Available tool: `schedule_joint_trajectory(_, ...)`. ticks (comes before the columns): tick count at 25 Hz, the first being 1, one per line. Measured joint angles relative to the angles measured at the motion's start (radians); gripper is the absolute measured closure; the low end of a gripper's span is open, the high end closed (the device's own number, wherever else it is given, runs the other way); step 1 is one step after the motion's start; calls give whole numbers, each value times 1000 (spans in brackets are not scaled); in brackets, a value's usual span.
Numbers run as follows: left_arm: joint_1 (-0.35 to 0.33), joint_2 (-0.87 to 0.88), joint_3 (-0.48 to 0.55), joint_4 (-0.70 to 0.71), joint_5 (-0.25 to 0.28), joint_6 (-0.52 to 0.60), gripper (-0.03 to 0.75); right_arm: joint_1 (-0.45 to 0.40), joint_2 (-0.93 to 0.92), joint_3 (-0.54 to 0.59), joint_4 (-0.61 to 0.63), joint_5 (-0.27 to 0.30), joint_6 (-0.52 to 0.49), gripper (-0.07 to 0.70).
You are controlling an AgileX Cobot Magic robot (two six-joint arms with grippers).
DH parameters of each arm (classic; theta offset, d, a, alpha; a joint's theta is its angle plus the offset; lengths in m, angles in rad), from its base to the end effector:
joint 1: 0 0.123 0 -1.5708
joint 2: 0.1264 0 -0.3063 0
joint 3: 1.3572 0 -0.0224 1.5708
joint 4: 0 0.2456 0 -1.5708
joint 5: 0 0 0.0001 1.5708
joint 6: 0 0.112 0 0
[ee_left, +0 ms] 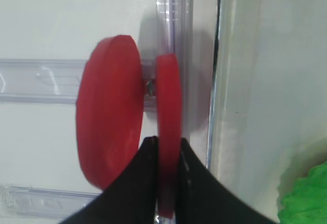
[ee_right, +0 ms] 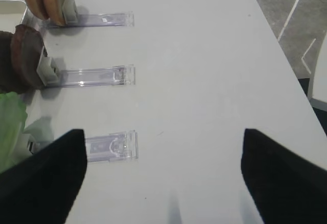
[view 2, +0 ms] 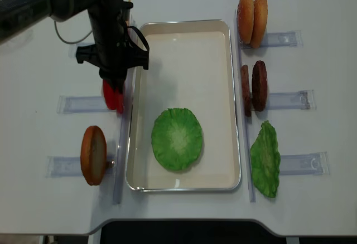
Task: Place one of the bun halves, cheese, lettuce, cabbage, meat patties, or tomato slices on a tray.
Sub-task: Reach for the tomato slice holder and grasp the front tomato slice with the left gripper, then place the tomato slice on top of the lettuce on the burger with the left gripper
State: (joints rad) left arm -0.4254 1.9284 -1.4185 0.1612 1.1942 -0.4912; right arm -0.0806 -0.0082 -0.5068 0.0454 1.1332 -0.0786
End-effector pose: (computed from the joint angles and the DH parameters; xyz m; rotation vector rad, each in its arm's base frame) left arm 0.3448 -0.1379 0.2031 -0.0046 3.1080 0.2390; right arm -0.0176 0.0060 0.2600 -0.0024 2.1012 -0.0410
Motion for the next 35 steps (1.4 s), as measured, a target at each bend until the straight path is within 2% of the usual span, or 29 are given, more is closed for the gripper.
schedule_joint_trajectory(6, 0, 0, -37, -13, 15, 6, 667, 0, 0, 0, 0, 0, 0, 48)
schedule_joint_trajectory(14, 0, -44, -37, -41, 20, 23, 667, 0, 0, 0, 0, 0, 0, 48)
schedule_joint_trajectory(23, 20, -146, -37, -128, 20, 28, 667, 0, 0, 0, 0, 0, 0, 48)
schedule_joint_trajectory(35, 20, -214, -21, -310, 23, 71, 667, 0, 0, 0, 0, 0, 0, 48)
